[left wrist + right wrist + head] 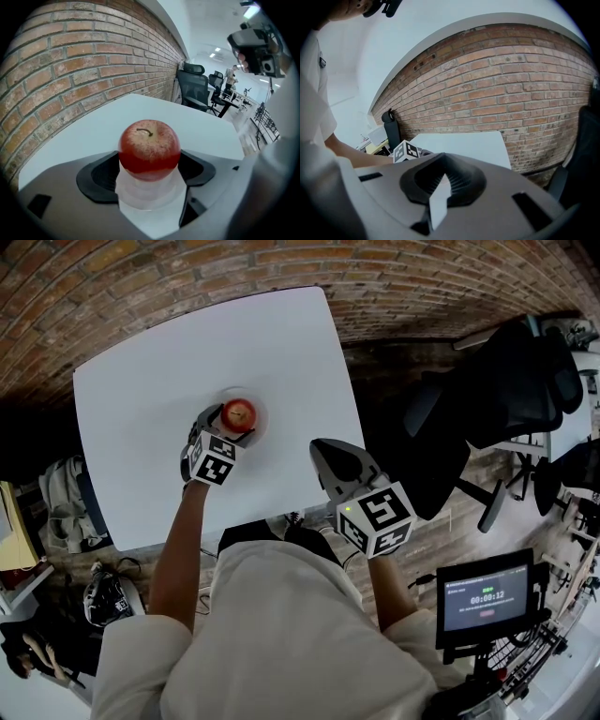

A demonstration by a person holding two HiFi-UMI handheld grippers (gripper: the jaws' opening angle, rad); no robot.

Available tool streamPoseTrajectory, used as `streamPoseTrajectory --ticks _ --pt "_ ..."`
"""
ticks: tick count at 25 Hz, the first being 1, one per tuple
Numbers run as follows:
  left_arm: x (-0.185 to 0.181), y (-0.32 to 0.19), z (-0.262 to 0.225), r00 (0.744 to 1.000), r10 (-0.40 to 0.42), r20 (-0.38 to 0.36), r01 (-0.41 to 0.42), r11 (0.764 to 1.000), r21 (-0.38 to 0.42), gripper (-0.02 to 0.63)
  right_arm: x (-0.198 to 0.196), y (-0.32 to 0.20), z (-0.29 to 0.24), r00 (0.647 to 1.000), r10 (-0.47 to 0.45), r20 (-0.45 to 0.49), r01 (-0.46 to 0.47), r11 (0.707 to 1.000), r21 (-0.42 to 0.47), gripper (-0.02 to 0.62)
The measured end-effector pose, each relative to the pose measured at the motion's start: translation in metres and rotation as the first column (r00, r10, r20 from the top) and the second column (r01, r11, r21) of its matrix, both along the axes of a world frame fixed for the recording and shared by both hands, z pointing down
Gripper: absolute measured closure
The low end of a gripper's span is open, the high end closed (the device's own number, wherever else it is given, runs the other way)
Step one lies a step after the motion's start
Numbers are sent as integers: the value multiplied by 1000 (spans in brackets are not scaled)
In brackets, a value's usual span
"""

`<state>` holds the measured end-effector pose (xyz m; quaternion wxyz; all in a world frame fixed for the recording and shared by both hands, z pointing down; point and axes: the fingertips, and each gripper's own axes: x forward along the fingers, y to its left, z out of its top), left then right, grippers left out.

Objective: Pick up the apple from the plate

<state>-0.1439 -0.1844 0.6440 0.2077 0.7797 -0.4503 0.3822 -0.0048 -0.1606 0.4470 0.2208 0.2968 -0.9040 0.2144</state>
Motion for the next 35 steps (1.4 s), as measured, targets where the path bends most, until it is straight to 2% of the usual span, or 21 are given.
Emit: streamPoseTrajectory --ticks 11,20,35 --pt "-4 0 -23 997 -65 -39 67 996 52 212 2 6 -7 1000 -23 15 23 1000 20 594" --pt "-16 27 -52 994 -108 -35 111 990 91 212 -7 29 -24 997 -62 49 60 997 44 594" --pt "-16 57 -98 988 -150 -24 151 975 164 212 -33 50 -49 986 -137 95 127 987 103 594"
